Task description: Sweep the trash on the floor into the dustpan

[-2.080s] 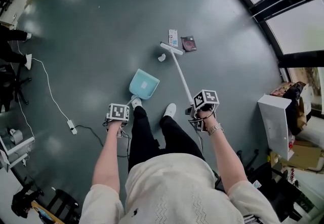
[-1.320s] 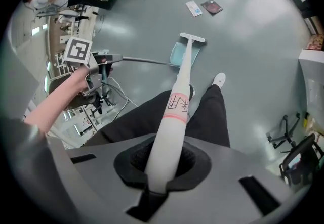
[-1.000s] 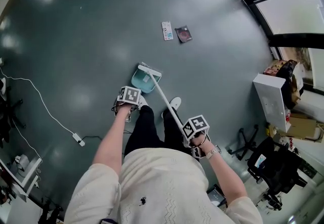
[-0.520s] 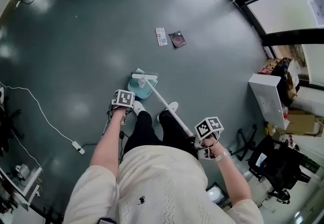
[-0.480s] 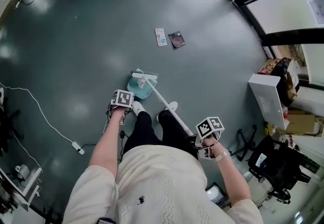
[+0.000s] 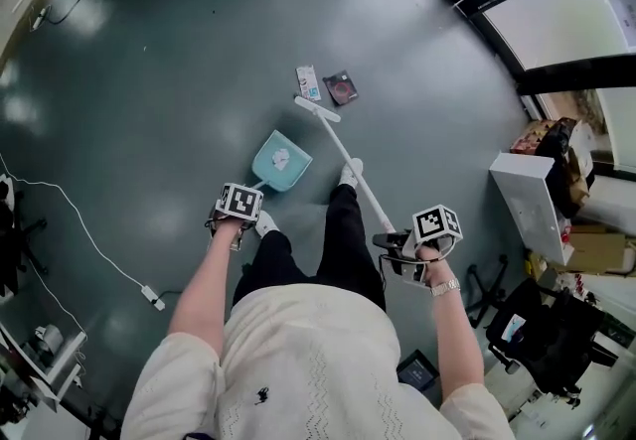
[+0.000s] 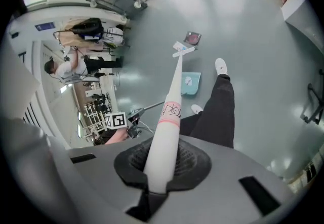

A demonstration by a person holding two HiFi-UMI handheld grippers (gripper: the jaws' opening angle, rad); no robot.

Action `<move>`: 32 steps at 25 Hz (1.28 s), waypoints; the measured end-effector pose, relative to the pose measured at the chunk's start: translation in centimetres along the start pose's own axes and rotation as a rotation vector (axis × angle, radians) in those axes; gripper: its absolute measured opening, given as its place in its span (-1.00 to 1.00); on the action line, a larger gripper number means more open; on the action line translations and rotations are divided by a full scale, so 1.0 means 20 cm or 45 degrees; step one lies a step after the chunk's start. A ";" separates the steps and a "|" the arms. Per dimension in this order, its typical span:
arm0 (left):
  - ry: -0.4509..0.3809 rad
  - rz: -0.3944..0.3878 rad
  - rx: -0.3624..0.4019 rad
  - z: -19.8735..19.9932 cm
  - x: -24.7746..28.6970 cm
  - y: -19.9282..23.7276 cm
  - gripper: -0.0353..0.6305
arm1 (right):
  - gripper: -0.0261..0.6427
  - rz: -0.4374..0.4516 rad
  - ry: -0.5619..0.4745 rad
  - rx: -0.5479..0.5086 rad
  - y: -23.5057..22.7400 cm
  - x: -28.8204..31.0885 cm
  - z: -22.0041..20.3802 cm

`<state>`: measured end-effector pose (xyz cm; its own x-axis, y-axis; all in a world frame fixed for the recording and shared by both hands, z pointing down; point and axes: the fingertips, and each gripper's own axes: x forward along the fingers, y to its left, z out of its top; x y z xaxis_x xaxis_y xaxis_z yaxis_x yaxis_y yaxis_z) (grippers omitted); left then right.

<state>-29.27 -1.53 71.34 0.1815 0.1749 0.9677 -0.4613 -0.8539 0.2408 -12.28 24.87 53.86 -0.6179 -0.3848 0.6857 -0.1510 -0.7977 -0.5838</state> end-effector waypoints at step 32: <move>-0.004 0.074 -0.581 1.43 0.55 -1.11 -0.62 | -0.85 -0.587 0.662 -0.550 -0.89 -1.09 1.33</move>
<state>7.88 5.38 74.53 0.1464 0.1311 0.9805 -0.8061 -0.5587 0.1951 24.38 35.14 60.92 -0.6841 0.2874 0.6704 -0.6958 -0.5330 -0.4815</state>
